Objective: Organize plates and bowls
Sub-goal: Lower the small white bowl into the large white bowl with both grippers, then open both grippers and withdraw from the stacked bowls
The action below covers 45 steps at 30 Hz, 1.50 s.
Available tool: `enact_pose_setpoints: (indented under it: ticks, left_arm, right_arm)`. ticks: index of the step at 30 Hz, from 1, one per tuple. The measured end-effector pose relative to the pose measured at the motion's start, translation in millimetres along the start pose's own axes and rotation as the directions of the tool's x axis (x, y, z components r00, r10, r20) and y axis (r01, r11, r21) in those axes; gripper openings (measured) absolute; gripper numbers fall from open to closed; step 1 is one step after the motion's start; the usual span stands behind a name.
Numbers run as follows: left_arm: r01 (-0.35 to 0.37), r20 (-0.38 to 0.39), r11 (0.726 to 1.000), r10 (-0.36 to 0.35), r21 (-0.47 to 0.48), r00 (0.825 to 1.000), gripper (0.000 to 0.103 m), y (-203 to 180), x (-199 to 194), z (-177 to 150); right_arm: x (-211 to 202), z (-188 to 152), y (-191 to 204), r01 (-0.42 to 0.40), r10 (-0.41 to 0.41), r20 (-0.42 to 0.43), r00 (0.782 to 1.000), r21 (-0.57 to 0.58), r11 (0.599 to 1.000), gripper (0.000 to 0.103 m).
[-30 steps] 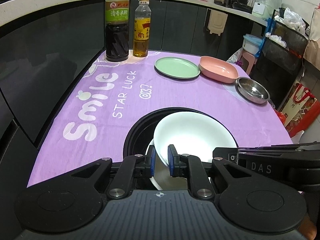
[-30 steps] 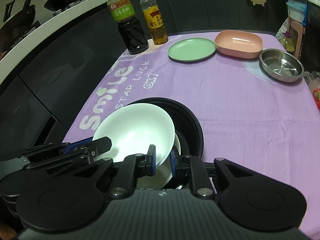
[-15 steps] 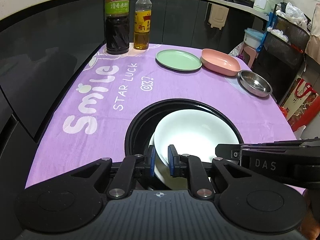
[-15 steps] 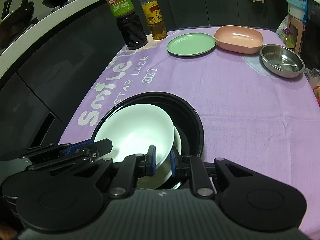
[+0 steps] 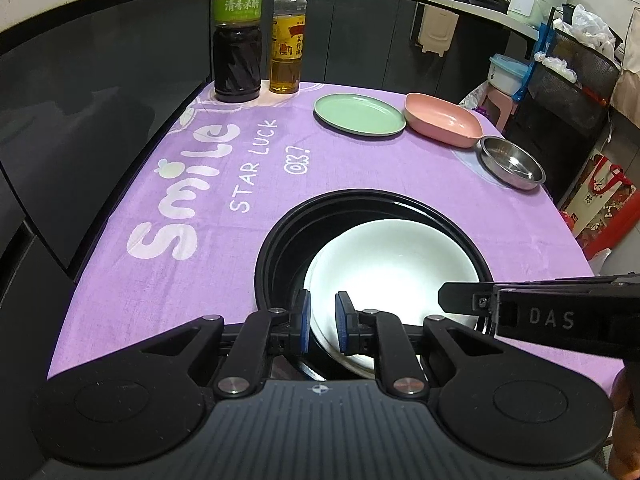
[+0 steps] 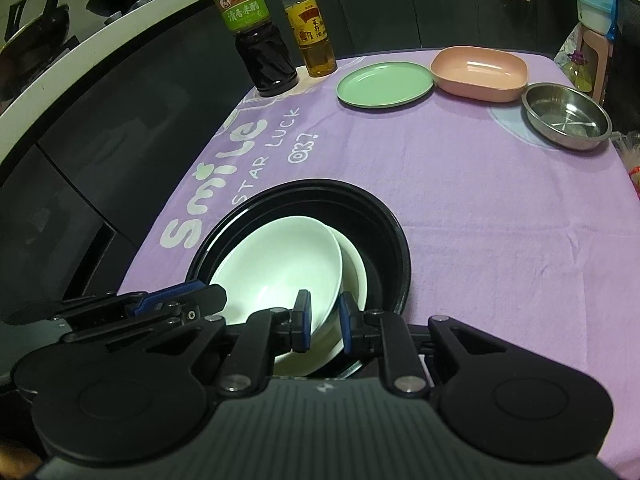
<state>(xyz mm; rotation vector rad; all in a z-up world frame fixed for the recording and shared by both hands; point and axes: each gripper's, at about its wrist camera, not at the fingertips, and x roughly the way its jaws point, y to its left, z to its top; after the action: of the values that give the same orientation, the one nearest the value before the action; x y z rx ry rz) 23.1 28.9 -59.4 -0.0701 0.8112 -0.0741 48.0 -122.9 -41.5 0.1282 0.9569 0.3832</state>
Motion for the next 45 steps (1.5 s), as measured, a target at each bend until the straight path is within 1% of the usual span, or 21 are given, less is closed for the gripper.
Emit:
enact_pose_setpoints:
  ticks: [5,9,15,18,23,28,30,34,37,40,45]
  left_arm:
    - [-0.004,-0.021,1.000,0.004,-0.002,1.000,0.012,1,4,-2]
    - [-0.003,-0.030,1.000,0.003,-0.008,1.000,0.012,2,5,-4]
    - [0.003,-0.022,1.000,-0.003,-0.011,1.000,0.012,2,2,-5]
    - [0.001,-0.020,1.000,-0.001,-0.019,1.000,0.012,4,1,-4]
    - [0.002,-0.018,1.000,-0.002,-0.026,1.000,0.012,6,2,-3]
    - [0.004,-0.020,0.999,-0.005,-0.035,1.000,0.012,7,1,-3]
    - [0.007,-0.009,0.999,-0.007,-0.038,1.000,0.012,8,-1,-2]
    - [0.027,0.017,0.999,-0.026,-0.045,1.000,0.012,9,-7,3]
    - [0.021,0.021,0.998,-0.019,-0.060,1.000,0.012,12,-7,6]
    - [0.030,0.024,0.996,-0.029,-0.081,0.999,0.012,17,-7,9]
    - [0.029,0.046,0.995,-0.024,-0.099,0.999,0.012,23,-7,19]
  right_arm:
    - [-8,1,-2,0.020,-0.020,0.026,0.999,0.006,1.000,0.021]
    - [-13,0,-4,0.016,-0.017,0.042,0.999,0.014,1.000,0.027]
    - [-8,-2,-5,0.020,-0.021,0.037,0.999,0.014,1.000,0.027]
    - [-8,-1,-8,0.009,-0.010,0.034,0.999,0.037,0.999,0.027]
    - [-10,-1,-12,0.008,-0.011,0.055,0.998,0.050,0.999,0.027]
    - [-6,-1,-22,-0.009,0.005,0.047,0.999,0.096,0.995,0.027]
    - [-6,0,-24,-0.019,0.014,0.048,0.999,0.105,0.994,0.027]
    - [-6,1,-21,-0.007,0.002,0.056,0.998,0.088,0.996,0.027]
    - [0,0,-22,-0.020,0.016,0.041,0.999,0.093,0.995,0.027]
    - [4,0,-23,-0.031,0.028,0.028,0.999,0.092,0.995,0.027]
    - [2,6,-26,-0.032,0.029,0.040,0.999,0.092,0.995,0.027]
